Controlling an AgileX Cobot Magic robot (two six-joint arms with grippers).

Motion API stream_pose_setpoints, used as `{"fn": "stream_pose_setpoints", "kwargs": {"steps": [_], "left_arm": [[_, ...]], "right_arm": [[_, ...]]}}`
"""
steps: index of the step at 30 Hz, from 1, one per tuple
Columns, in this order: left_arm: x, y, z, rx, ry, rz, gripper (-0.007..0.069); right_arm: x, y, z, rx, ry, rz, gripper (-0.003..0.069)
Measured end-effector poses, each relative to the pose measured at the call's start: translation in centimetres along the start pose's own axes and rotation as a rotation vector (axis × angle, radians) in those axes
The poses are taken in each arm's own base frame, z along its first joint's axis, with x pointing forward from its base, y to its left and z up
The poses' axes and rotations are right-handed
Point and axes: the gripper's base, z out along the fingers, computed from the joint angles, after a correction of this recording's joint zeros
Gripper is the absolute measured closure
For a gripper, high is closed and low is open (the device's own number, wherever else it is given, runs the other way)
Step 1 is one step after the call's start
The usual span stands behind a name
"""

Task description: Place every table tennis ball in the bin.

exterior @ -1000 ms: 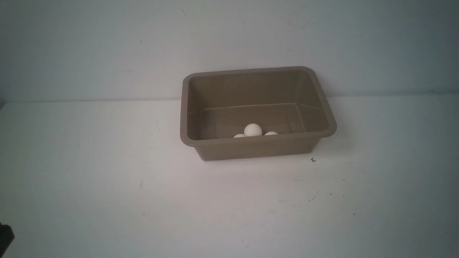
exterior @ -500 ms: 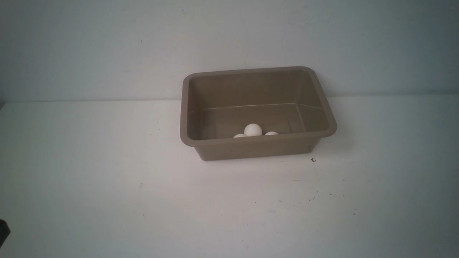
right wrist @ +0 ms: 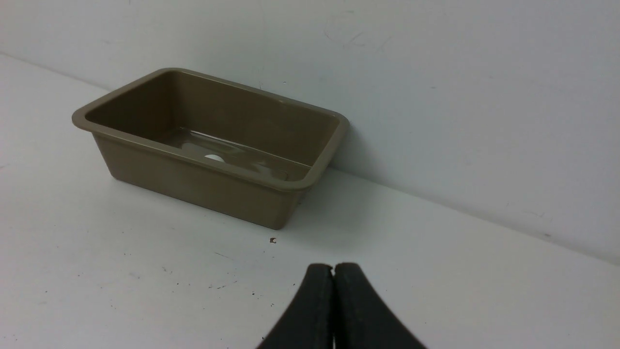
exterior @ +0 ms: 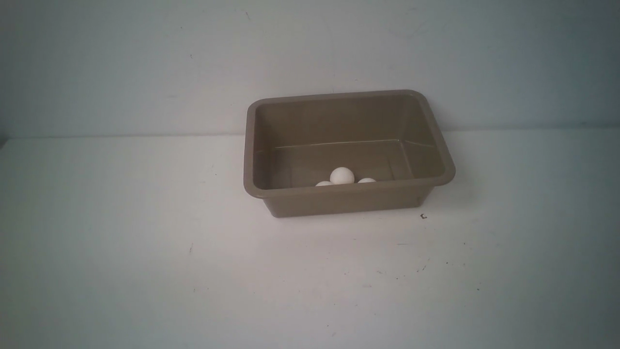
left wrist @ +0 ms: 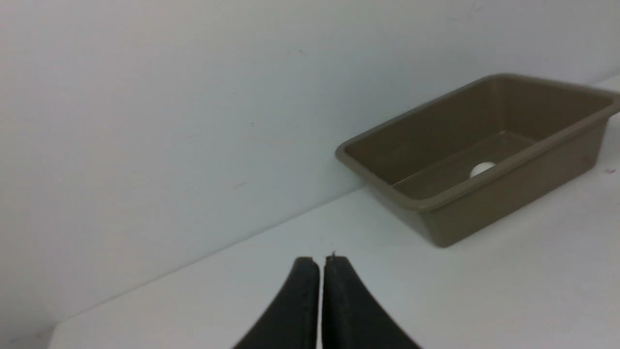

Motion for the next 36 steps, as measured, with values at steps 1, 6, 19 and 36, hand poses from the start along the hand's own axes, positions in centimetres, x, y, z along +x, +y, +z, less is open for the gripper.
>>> {"fn": "stream_pose_setpoints", "kwargs": {"steps": [1,6,19,36], "left_arm": [[0.5,0.0,0.2,-0.020,0.021,-0.002,0.0629],[3.9,-0.3,1.8,-0.139,0.080,-0.138,0.0629],[7.2,-0.3,3.0,-0.267,-0.006,-0.329,0.0629],[9.2,-1.6,3.0,-0.169,0.230,-0.362,0.0629]], "right_arm": [[0.0,0.0,0.0,0.000,0.000,0.000,0.0673],[0.0,0.0,0.0,0.000,0.000,0.000,0.0673],[0.0,0.0,0.0,0.000,-0.001,0.000,0.0673],[0.0,0.0,0.0,0.000,-0.001,0.000,0.0675]]}}
